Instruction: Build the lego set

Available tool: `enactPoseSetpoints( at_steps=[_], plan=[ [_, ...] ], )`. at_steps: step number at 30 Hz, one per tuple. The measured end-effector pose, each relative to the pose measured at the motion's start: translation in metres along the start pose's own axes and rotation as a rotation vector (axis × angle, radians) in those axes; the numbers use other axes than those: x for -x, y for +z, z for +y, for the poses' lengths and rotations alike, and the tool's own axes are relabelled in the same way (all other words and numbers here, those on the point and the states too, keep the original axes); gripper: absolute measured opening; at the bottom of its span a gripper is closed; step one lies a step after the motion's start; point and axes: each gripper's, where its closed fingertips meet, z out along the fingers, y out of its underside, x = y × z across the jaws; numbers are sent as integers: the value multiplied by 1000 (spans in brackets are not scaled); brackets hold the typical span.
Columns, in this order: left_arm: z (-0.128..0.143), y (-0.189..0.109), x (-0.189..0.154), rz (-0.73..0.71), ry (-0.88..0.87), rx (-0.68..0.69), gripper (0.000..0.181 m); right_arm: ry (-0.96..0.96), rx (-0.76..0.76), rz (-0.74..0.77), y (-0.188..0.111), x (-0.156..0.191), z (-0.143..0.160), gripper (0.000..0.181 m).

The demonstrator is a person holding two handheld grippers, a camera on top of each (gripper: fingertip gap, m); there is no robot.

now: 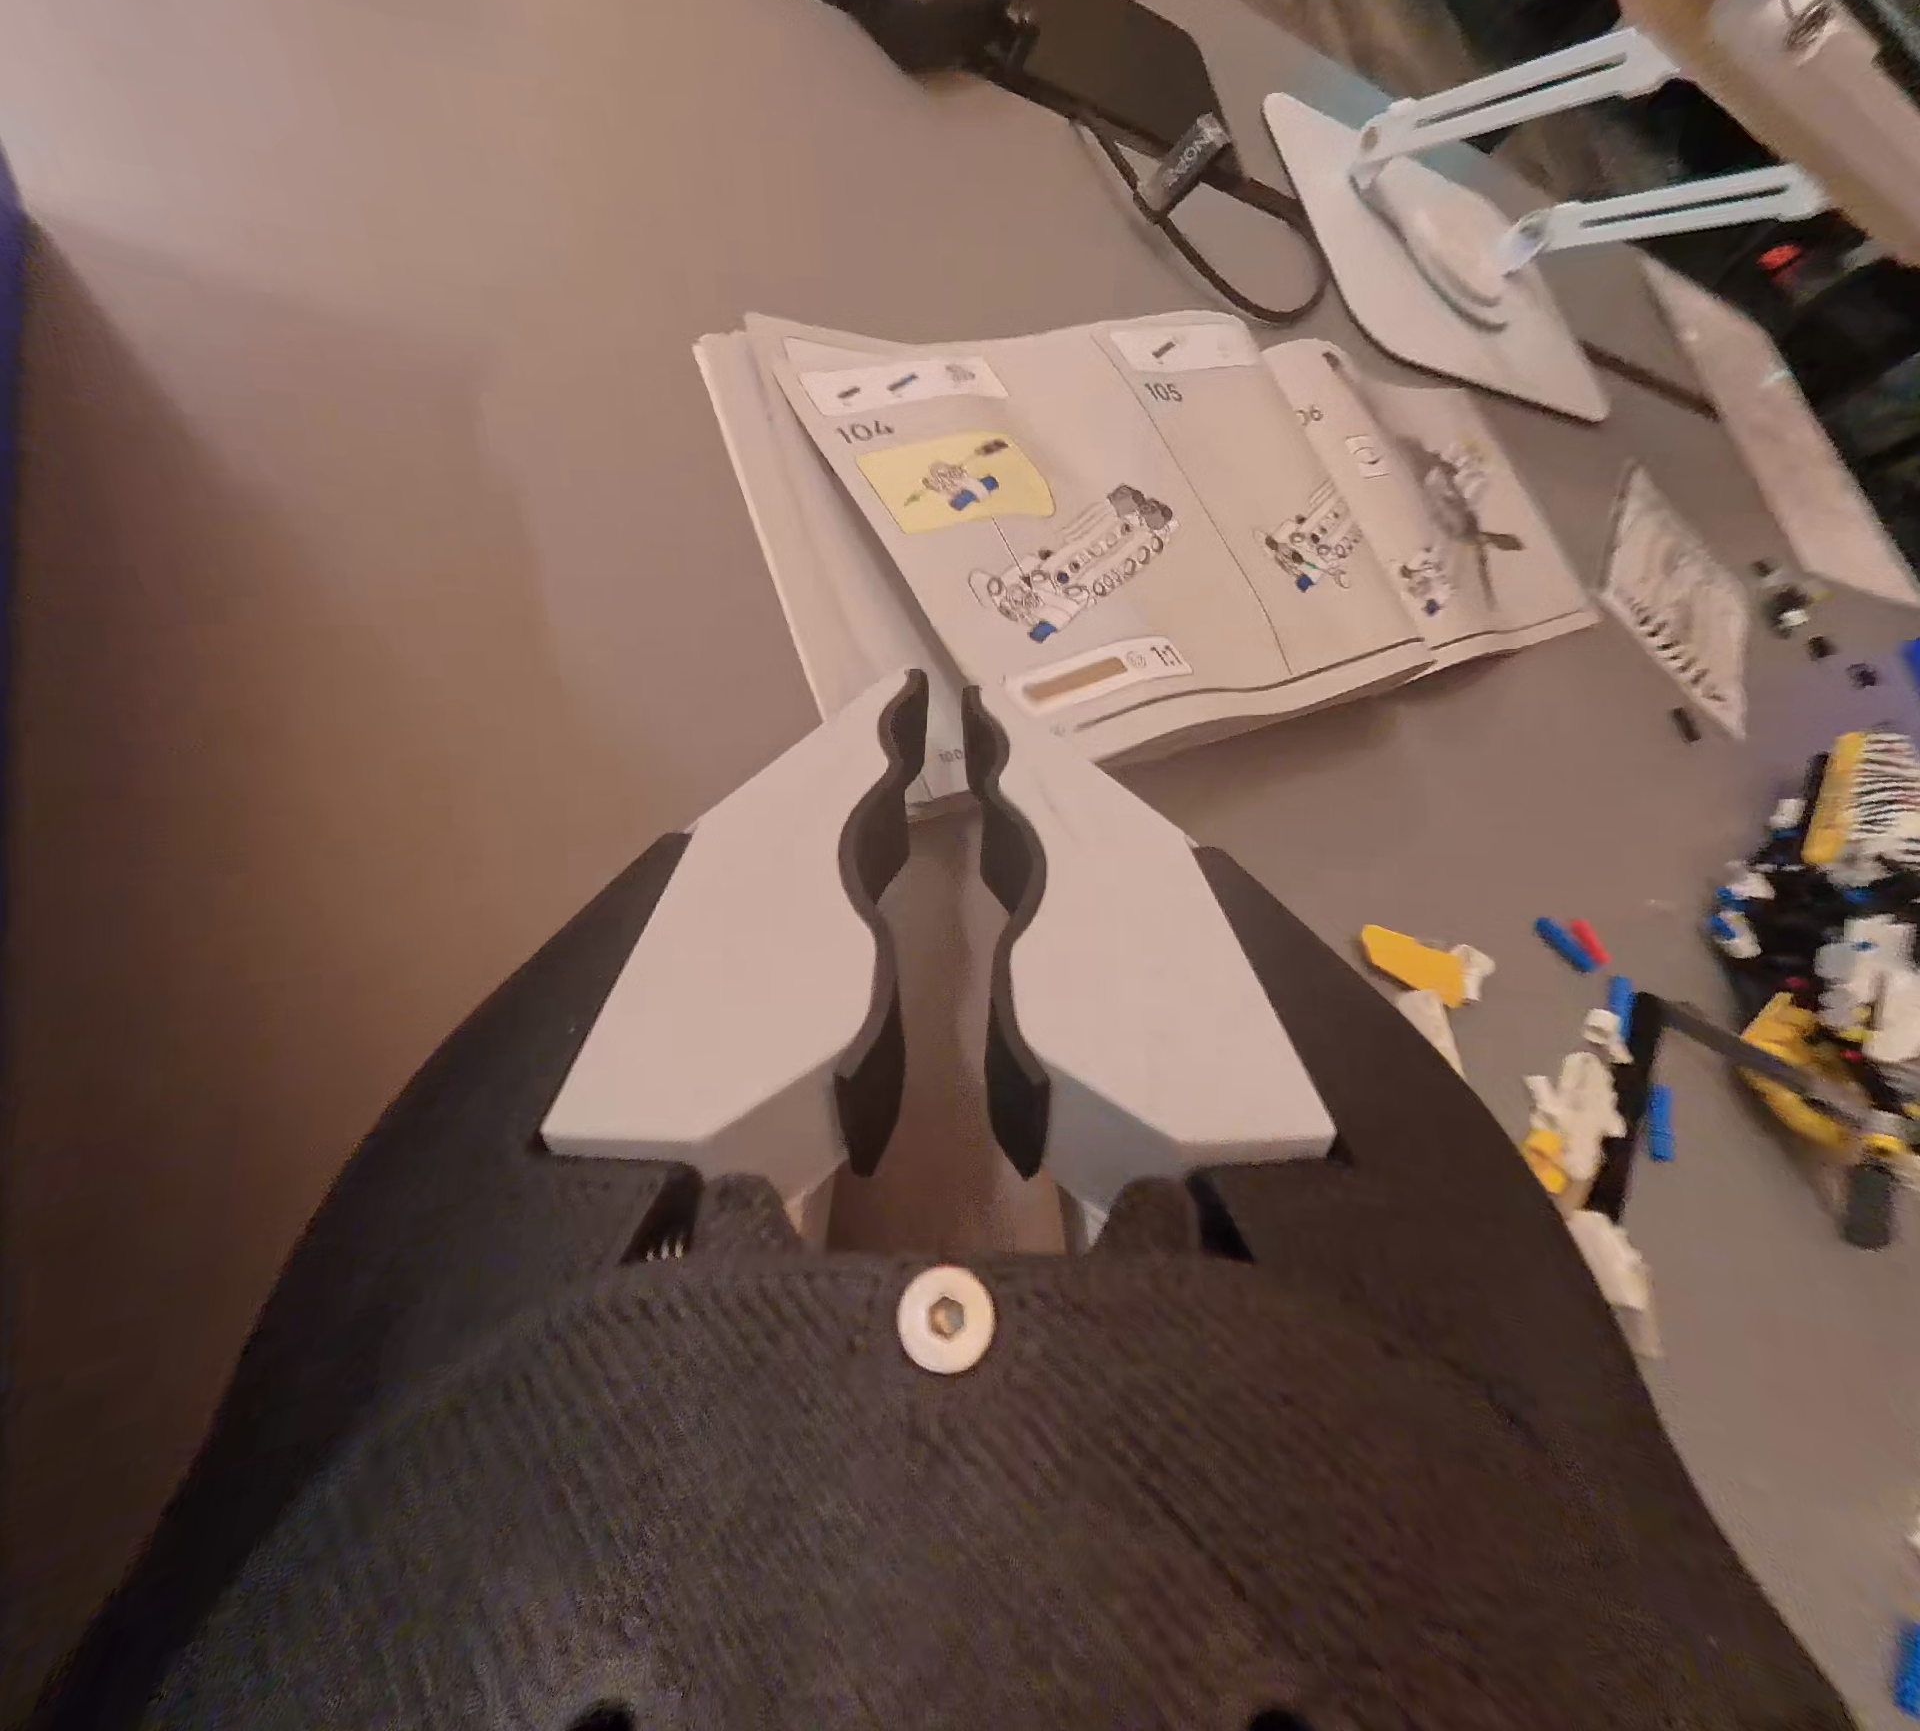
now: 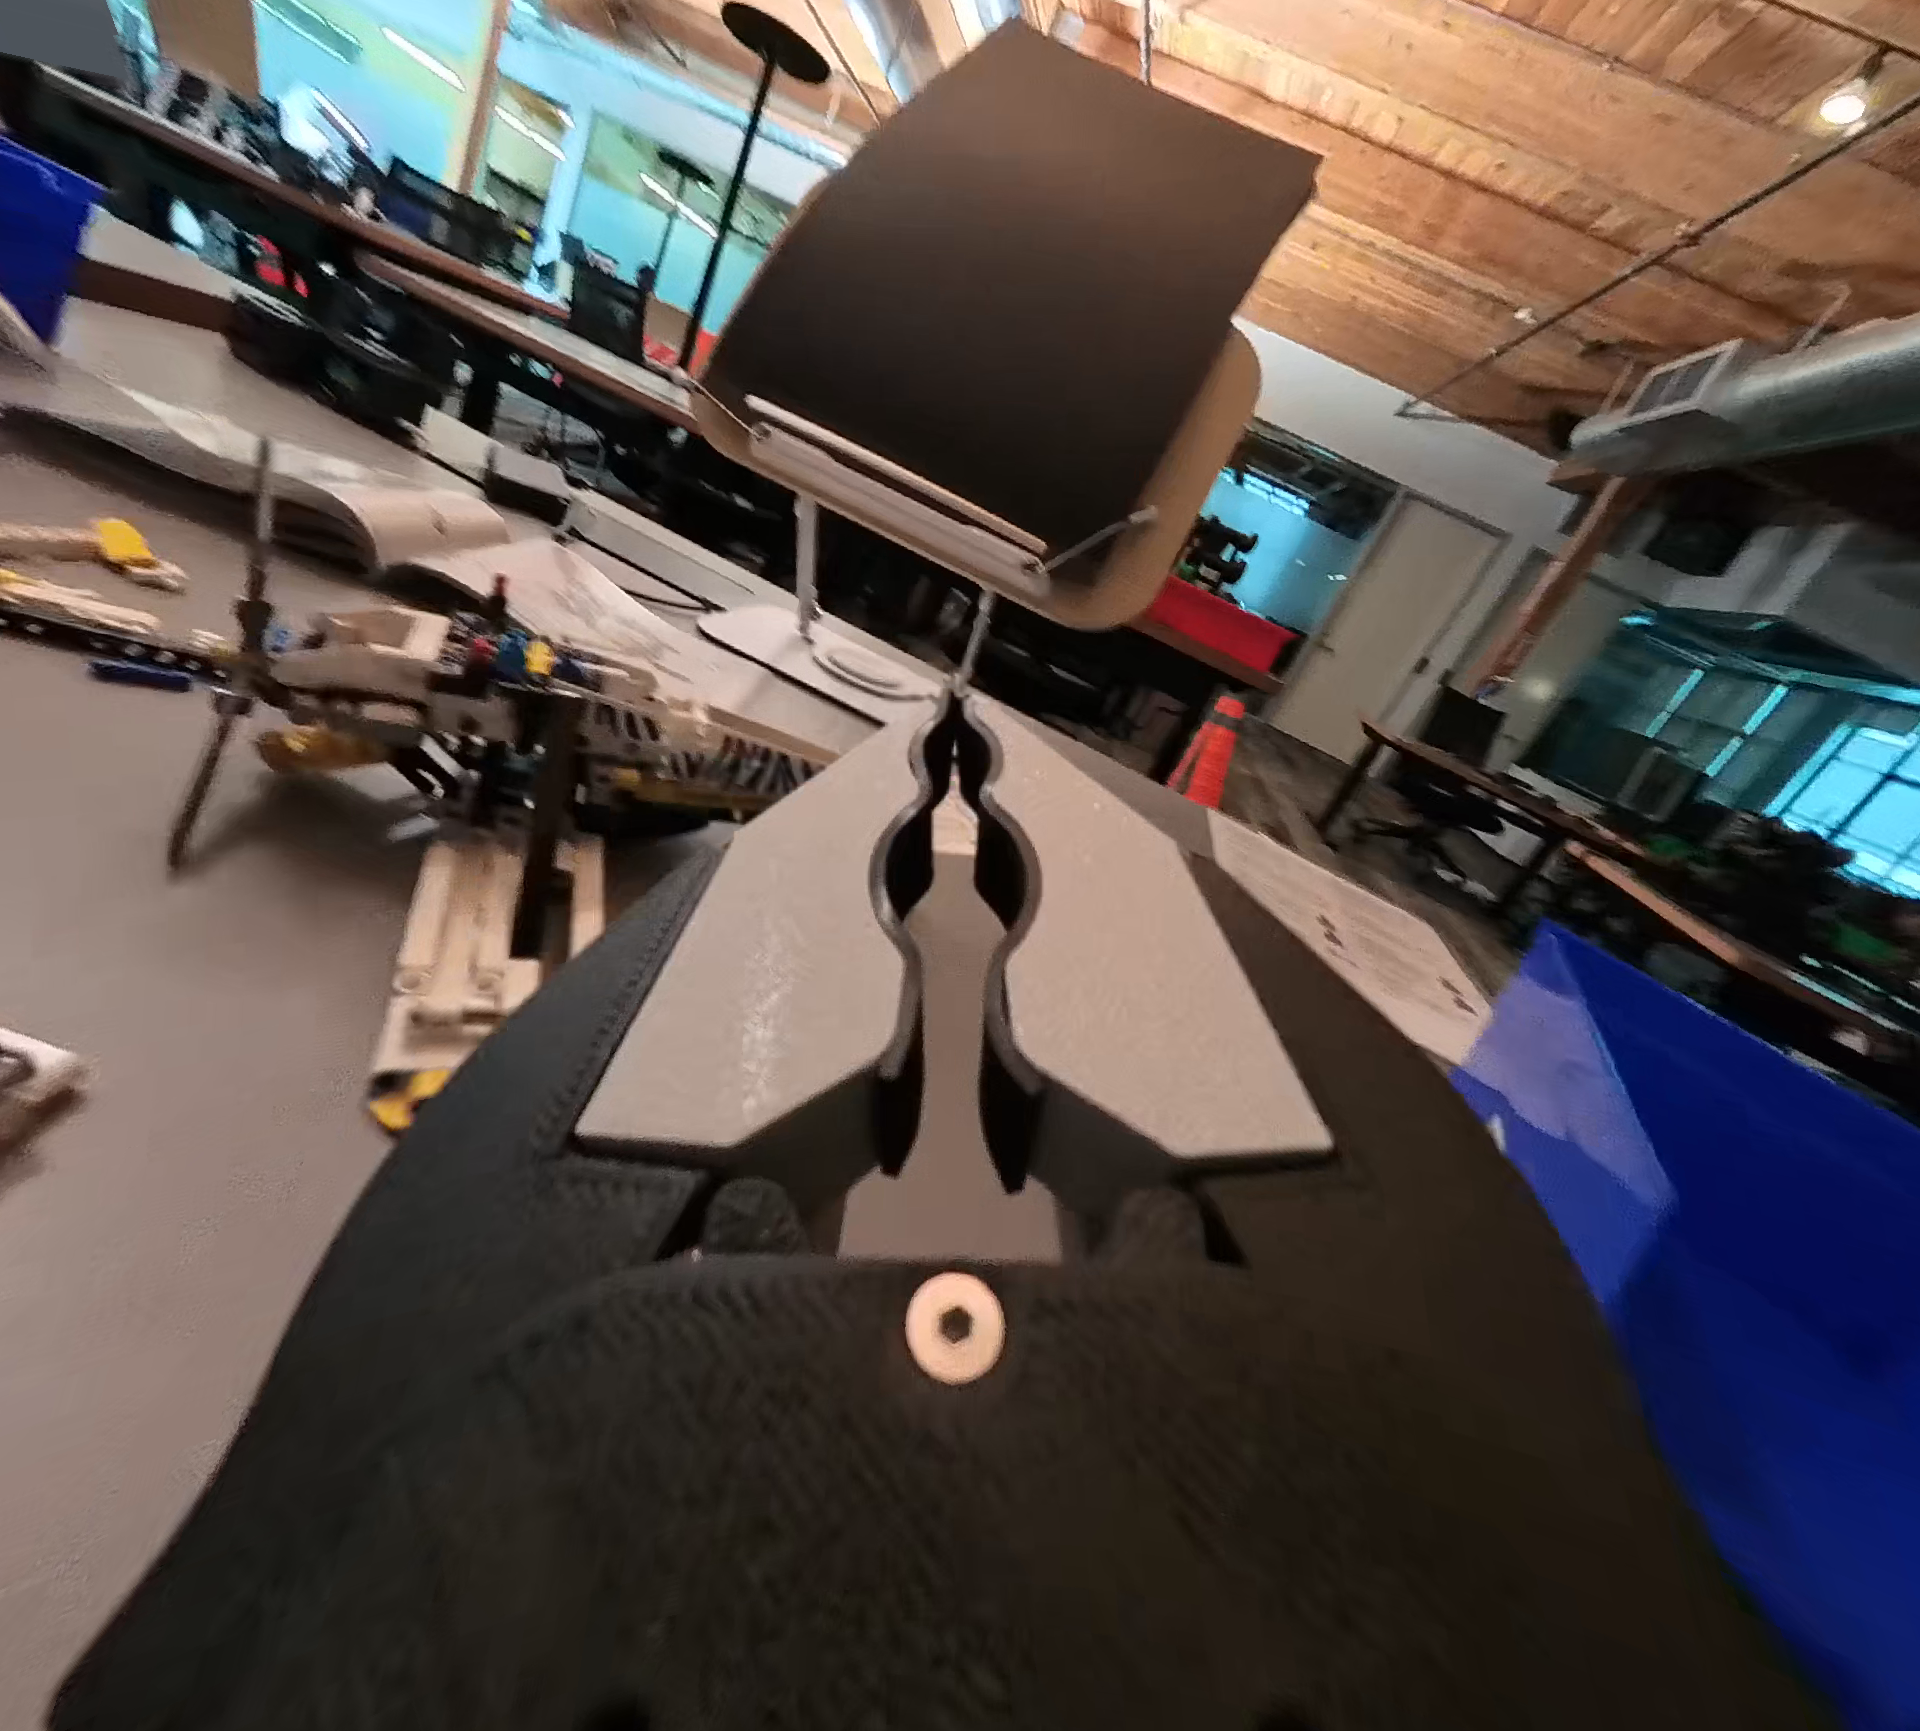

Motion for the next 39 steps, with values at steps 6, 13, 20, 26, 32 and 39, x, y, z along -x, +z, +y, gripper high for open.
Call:
enactPoseSetpoints(
  at_steps=[6,13,20,26,32,39],
  plan=[
    [-4,-1,20,-297,282,-20,0,84,87,108,-1,-25,26,0],
    [-20,1,-27,-85,340,-175,1,-31,158,67,6,-8,37,0],
    [19,58,-28,-30,253,217,2,-198,203,9,10,14,44,0],
    [13,32,11,-303,537,179,2,-288,446,-31,19,21,82,0],
    [12,19,22,-331,495,156,1,-141,748,-142,23,24,129,0],
    [-11,1,42,-341,354,53,1,234,642,-91,24,-5,113,0]
  ],
)
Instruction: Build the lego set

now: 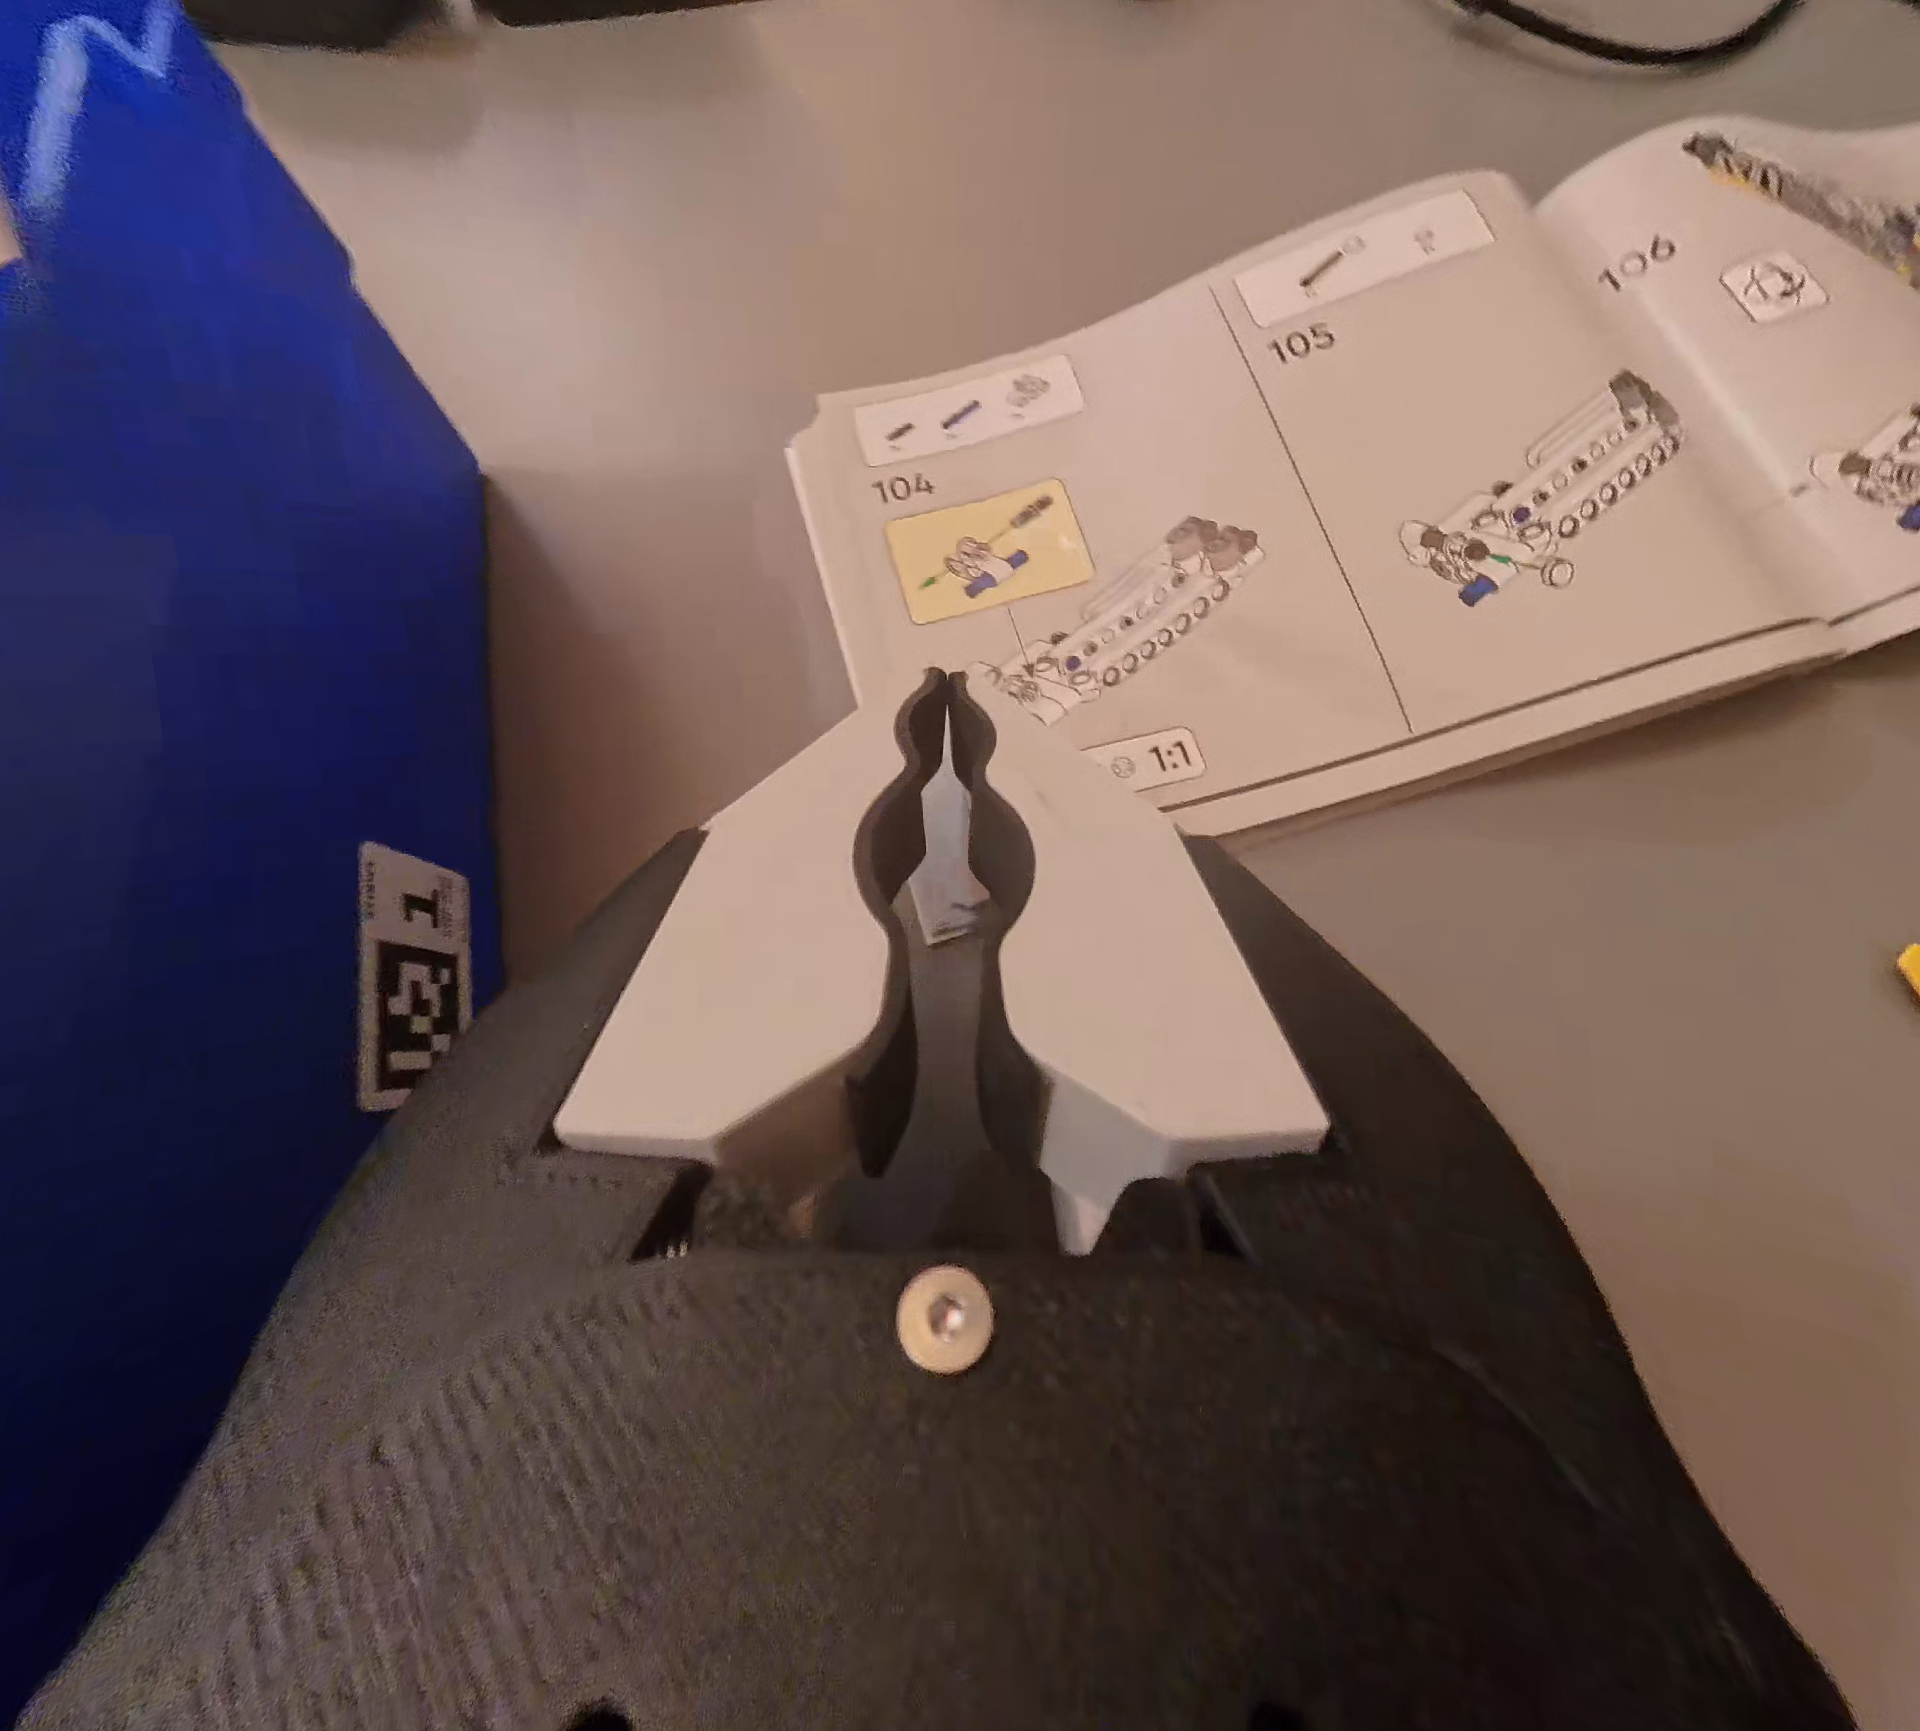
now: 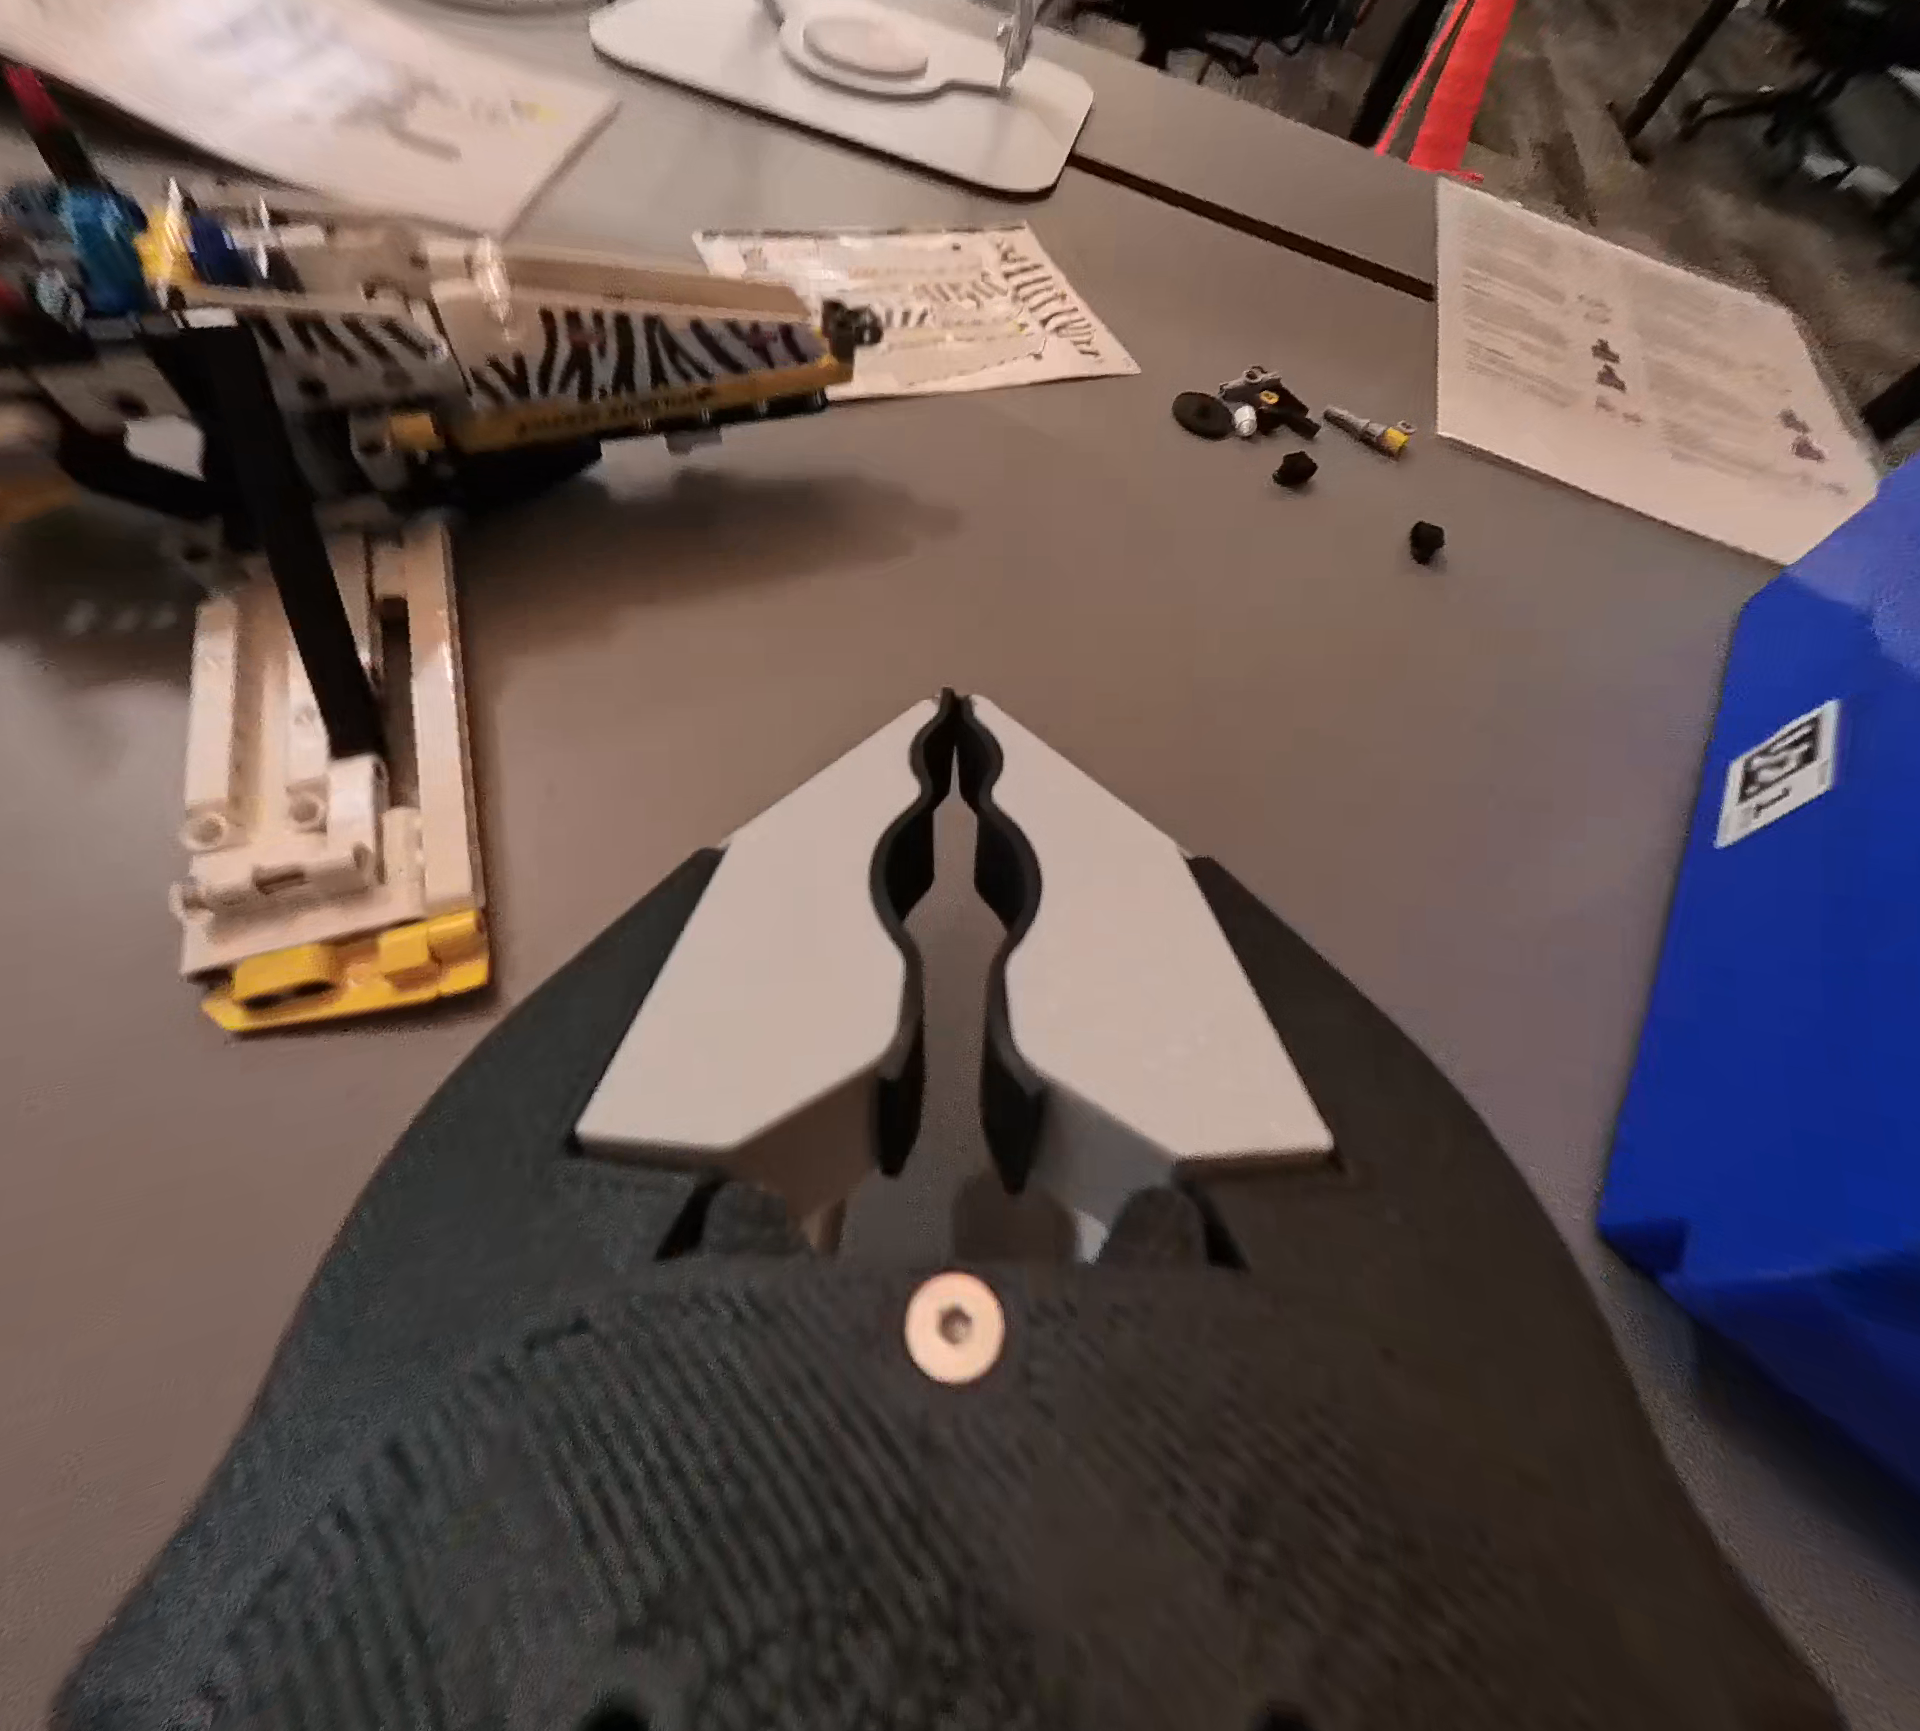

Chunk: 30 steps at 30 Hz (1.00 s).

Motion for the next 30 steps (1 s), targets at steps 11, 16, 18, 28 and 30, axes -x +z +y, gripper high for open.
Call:
enactPoseSetpoints(
  at_steps=[11,16,18,28,30],
  plan=[
    [-14,-3,-16,35,67,-112,1,33,-142,-78,-23,14,-15,0],
    [-17,-4,-16,45,55,-137,1,12,-189,-56,-38,29,-19,0],
    [-19,-6,-15,57,32,-153,1,-18,-171,-57,-36,33,-17,0],
    [-16,-3,-20,89,42,-127,2,-264,-96,-4,-24,52,-8,0],
    [-14,-2,-22,86,57,-117,2,-317,-84,16,-22,54,-6,0]
  ],
)
